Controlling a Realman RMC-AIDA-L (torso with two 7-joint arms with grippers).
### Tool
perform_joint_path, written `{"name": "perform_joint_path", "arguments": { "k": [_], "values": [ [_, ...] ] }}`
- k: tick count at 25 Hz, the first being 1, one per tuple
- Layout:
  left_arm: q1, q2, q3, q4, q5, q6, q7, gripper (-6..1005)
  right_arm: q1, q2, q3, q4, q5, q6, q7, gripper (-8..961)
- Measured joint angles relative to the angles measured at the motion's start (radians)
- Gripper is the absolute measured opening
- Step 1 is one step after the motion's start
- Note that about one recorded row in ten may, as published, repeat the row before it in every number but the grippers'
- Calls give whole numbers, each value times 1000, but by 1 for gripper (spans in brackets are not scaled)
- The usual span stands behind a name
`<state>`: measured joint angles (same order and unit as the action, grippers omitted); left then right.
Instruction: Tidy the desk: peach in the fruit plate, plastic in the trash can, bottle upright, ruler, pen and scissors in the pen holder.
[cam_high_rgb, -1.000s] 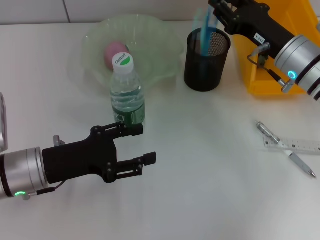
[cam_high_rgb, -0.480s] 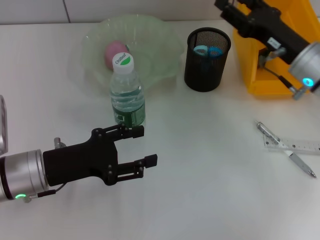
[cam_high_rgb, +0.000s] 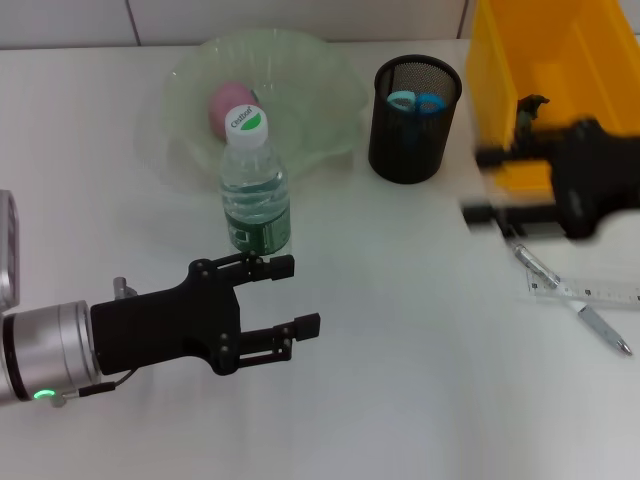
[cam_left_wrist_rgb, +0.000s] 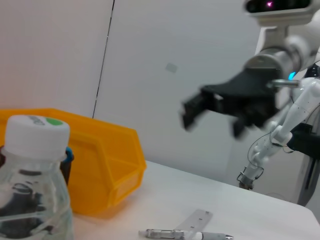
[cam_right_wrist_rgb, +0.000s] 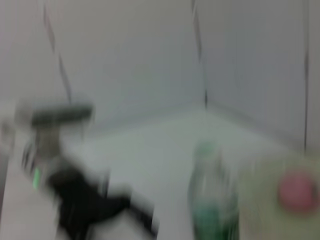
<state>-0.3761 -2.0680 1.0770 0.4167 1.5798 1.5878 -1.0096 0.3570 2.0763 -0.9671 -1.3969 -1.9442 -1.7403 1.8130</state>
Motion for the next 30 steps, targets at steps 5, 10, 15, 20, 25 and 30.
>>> {"name": "perform_joint_path", "arguments": {
  "k": [5, 10, 15, 20, 25, 30],
  "values": [
    [-2, -1, 1, -1, -3, 7, 0, 750, 45, 3, 1, -291, -326, -243, 109, 662],
    [-4, -2, 1, -4, -4, 11, -1, 750, 63, 3, -19, -381, -601, -294, 119, 660],
    [-12, -1, 0, -10, -4, 11, -5, 750, 70, 4, -48, -336, -715, -278, 100, 657],
    [-31, 2, 8, -12, 1, 14, -14, 750, 84, -1, -40, -273, -759, -228, 37, 655],
    [-35, 2, 8, -12, -3, 19, -15, 750, 119, -12, -39, -151, -781, -150, -45, 653],
    [-40, -1, 3, -12, -5, 21, -24, 750, 175, -28, -38, 6, -792, -87, -138, 650]
  ]
}}
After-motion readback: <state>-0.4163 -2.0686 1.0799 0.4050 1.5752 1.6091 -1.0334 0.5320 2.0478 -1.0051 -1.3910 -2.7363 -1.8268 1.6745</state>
